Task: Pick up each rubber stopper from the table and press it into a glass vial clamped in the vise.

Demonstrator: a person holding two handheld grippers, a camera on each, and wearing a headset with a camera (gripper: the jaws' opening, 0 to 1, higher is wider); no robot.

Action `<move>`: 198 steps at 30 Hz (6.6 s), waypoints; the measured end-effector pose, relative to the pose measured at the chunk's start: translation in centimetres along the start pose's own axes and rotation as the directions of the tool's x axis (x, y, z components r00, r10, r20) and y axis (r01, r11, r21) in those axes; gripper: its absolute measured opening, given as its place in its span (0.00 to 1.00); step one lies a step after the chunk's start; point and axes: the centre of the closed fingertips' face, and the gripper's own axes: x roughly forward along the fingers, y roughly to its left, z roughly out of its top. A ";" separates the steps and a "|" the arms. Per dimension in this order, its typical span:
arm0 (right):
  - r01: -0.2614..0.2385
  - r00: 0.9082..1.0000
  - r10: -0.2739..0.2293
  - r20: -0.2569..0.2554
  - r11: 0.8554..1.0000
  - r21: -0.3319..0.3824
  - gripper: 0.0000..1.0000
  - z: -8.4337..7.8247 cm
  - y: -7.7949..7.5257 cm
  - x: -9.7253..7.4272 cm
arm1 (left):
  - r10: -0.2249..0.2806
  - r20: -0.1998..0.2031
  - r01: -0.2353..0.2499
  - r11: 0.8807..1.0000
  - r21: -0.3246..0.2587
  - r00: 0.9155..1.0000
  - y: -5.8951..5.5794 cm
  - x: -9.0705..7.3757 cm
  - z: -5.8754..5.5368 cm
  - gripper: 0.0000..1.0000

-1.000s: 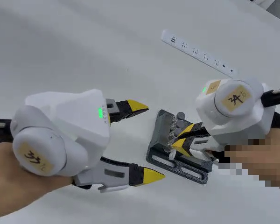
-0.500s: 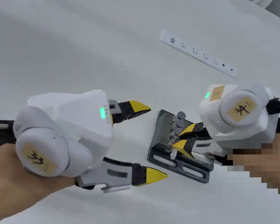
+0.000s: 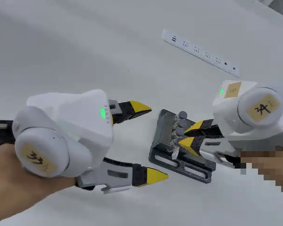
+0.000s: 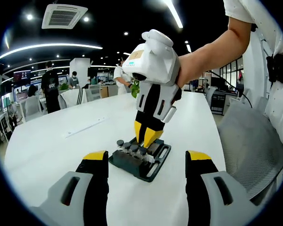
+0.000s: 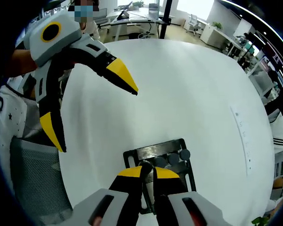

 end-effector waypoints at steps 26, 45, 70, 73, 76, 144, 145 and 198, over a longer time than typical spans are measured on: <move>-0.040 0.999 0.040 -0.003 0.999 0.027 0.00 -0.4 0.3 0.9 | -0.007 -0.001 0.007 1.000 -0.012 1.000 0.0 -0.1 -0.3 0.63; -0.082 0.995 0.082 -0.059 0.997 0.003 0.00 -0.5 0.3 1.3 | 0.000 0.009 0.000 1.000 -0.014 1.000 0.1 0.1 -0.2 0.63; -0.113 0.989 0.114 -0.094 0.993 0.018 0.00 -0.4 0.2 1.5 | 0.008 0.023 -0.008 1.000 -0.022 1.000 0.5 0.2 -0.2 0.62; -0.122 0.988 0.123 -0.093 0.992 0.025 0.00 -0.4 0.2 1.5 | 0.012 0.023 -0.011 1.000 -0.022 1.000 0.5 0.2 -0.2 0.62; -0.125 0.987 0.126 -0.098 0.992 0.021 0.00 -0.4 0.2 1.6 | 0.013 0.024 -0.013 1.000 -0.023 1.000 0.6 0.1 -0.1 0.62; -0.038 0.995 0.026 -0.099 0.992 -0.123 0.00 -0.4 0.4 1.4 | 0.021 0.007 -0.021 1.000 0.020 1.000 0.9 -0.4 0.9 0.62; -0.036 0.996 0.026 -0.086 0.993 -0.114 0.00 -0.4 0.4 1.4 | 0.023 0.007 -0.023 1.000 0.020 1.000 0.9 -0.5 1.0 0.62; -0.004 0.991 -0.006 0.137 0.997 0.071 0.07 -1.4 0.0 -1.4 | 0.026 -0.059 -0.024 0.999 0.041 0.998 0.8 -1.9 0.9 0.69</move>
